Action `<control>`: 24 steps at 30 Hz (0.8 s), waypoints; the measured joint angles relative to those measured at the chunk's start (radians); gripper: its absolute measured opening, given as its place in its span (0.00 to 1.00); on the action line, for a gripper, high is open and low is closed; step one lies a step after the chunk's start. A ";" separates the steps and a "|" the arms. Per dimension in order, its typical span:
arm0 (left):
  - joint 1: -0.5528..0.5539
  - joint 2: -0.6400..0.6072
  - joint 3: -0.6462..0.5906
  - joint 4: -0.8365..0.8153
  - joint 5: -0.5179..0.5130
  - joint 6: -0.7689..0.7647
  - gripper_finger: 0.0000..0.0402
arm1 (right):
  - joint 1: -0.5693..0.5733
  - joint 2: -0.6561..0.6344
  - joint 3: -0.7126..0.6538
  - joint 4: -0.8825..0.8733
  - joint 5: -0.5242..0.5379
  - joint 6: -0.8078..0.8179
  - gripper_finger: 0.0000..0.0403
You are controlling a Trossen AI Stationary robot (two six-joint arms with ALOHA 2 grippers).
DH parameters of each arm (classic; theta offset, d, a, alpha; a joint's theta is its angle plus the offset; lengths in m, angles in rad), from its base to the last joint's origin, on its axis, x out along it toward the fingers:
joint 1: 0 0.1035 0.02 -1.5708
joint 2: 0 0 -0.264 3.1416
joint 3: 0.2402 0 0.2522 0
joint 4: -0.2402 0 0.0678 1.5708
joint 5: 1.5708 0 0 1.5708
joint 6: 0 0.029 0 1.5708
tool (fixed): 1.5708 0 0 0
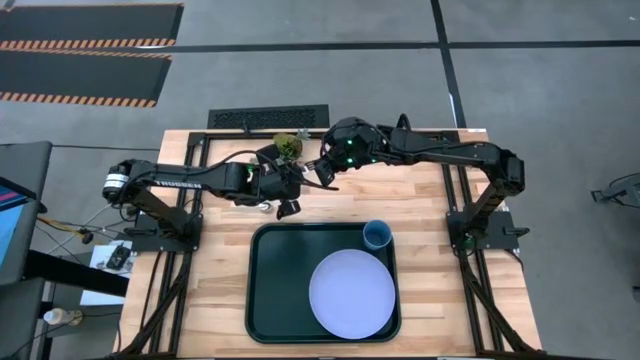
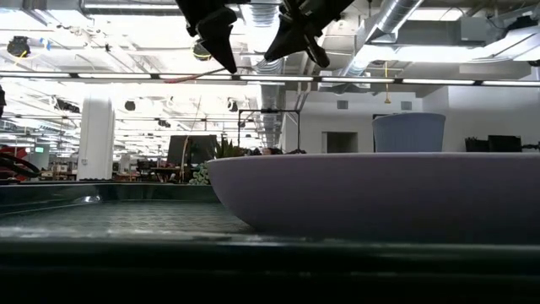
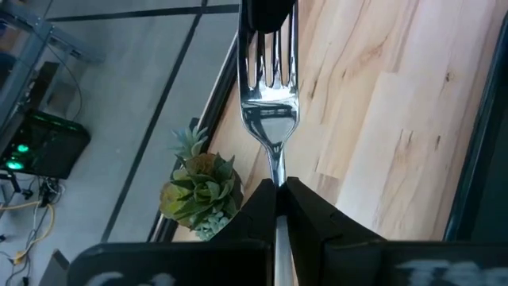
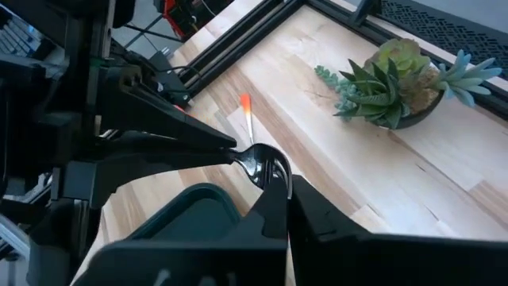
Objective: Pick and place plate/cup/fork/spoon on tray
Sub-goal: Put the orange fork on the black tray to the left of the violet plate
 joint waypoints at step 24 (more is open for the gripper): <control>-0.003 -0.340 0.000 -0.085 0.465 -0.316 0.56 | 0.000 0.104 0.002 -0.068 -0.331 -0.218 0.00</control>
